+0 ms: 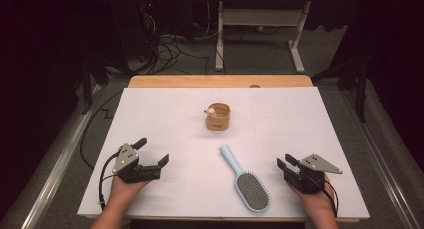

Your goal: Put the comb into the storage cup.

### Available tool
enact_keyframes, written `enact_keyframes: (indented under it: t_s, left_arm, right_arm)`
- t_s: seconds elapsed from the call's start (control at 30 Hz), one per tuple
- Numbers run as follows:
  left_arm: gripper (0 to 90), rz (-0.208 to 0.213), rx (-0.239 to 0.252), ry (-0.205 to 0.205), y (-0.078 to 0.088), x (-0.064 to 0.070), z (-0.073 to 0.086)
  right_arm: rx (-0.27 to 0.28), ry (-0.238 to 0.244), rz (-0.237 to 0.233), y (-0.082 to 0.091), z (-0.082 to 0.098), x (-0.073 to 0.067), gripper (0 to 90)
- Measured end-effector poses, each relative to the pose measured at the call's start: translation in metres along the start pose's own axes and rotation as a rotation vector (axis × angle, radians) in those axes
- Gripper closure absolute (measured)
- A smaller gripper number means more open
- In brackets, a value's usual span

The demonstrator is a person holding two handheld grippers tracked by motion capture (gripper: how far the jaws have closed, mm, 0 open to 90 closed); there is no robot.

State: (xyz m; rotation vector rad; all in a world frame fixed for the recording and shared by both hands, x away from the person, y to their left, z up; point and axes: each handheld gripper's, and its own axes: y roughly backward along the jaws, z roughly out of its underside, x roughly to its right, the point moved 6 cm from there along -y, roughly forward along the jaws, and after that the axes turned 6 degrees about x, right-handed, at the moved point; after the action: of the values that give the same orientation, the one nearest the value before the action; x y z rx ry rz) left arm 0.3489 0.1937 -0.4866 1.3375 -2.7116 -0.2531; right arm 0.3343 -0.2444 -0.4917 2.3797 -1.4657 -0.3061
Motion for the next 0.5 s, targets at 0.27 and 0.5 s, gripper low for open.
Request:
enact_keyframes:
  t_s: [0.27, 0.5]
  left_arm:
    - [2.7, 0.006, 0.004, -0.005, 0.0, 0.002, 0.0]
    - [3.2, 0.009, 0.001, 0.008, -0.001, 0.001, 0.0]
  right_arm:
    - [-0.003, 0.005, -0.057, 0.003, -0.005, -0.008, 90.0]
    - [0.015, 0.109, -0.129, 0.006, -0.015, -0.041, 90.0]
